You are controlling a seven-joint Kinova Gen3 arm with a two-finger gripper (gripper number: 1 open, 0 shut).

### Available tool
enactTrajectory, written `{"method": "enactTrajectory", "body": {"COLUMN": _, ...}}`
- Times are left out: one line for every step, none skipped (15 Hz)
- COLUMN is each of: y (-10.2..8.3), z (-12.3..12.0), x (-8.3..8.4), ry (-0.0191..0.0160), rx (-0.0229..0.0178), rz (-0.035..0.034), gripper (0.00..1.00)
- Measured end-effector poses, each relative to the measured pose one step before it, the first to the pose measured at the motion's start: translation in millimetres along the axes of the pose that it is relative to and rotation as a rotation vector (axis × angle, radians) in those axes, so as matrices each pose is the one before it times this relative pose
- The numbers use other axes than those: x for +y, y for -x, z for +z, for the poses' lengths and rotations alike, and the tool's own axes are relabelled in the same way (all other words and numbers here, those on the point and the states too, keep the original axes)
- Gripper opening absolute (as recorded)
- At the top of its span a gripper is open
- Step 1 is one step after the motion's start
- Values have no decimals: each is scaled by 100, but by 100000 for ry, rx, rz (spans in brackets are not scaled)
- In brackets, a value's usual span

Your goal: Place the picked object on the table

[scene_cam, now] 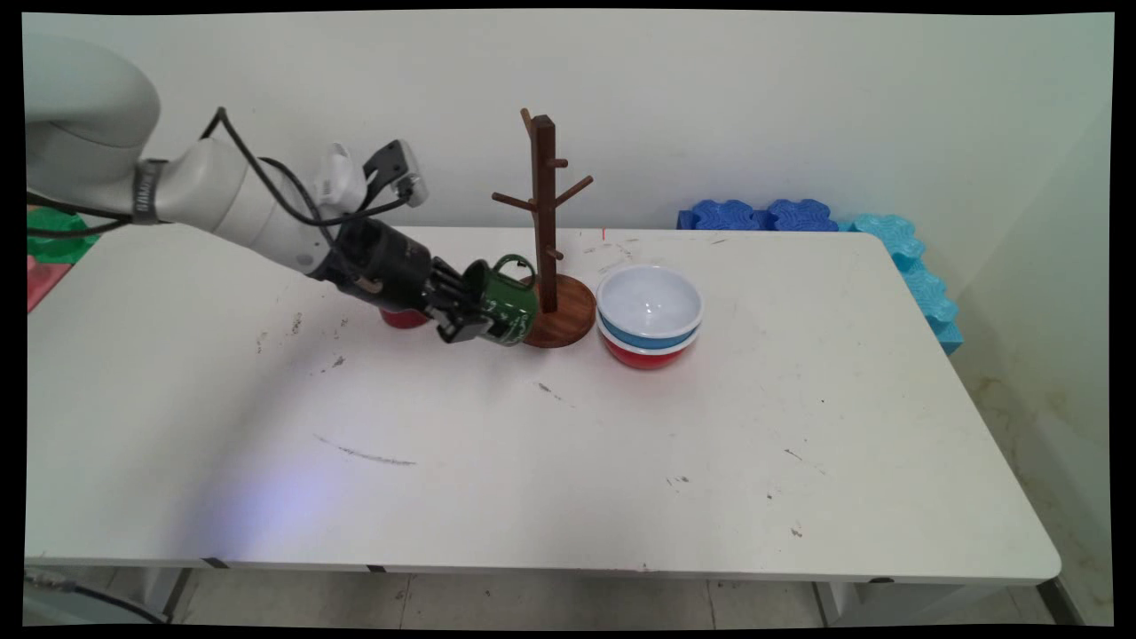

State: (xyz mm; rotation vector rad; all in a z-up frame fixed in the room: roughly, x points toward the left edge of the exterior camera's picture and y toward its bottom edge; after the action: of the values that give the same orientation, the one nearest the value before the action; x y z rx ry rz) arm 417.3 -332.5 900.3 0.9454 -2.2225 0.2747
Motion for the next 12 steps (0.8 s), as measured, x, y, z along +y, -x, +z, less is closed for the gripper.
{"method": "enactTrajectory", "body": {"y": 182, "z": -382, "x": -52, "ry": -407, "rx": -1074, "rz": 1521, "gripper": 0}}
{"method": "enactTrajectory", "body": {"y": 225, "z": -432, "x": -74, "ry": -546, "rx": -1317, "rz": 1680, "gripper": 0}}
{"method": "enactTrajectory", "body": {"y": 238, "z": -395, "x": -72, "ry": -541, "rx": -1328, "rz": 1599, "gripper": 0}}
{"method": "enactTrajectory", "body": {"y": 206, "z": -320, "x": -62, "ry": -471, "rx": -1182, "rz": 1410, "gripper": 0}}
{"method": "enactTrajectory", "body": {"y": 244, "z": -324, "x": -59, "ry": -533, "rx": -1429, "rz": 1647, "gripper": 0}}
{"method": "enactTrajectory", "body": {"y": 229, "z": -283, "x": -46, "ry": -484, "rx": -1441, "rz": 1735, "gripper": 0}}
{"method": "enactTrajectory", "body": {"y": 205, "z": -229, "x": -26, "ry": -393, "rx": -1243, "rz": 1476, "gripper": 0}}
{"method": "enactTrajectory", "body": {"y": 115, "z": -124, "x": -5, "ry": -241, "rx": -801, "rz": 963, "gripper": 0}}
{"method": "enactTrajectory", "body": {"y": 204, "z": -203, "x": -5, "ry": -403, "rx": -1449, "rz": 1747, "gripper": 0}}
{"method": "enactTrajectory", "body": {"y": 190, "z": -166, "x": 17, "ry": -426, "rx": -1420, "rz": 1690, "gripper": 0}}
{"method": "enactTrajectory", "body": {"y": 148, "z": -100, "x": 43, "ry": -326, "rx": -1271, "rz": 1472, "gripper": 0}}
{"method": "enactTrajectory", "body": {"y": 153, "z": -85, "x": 66, "ry": -351, "rx": -1446, "rz": 1632, "gripper": 0}}
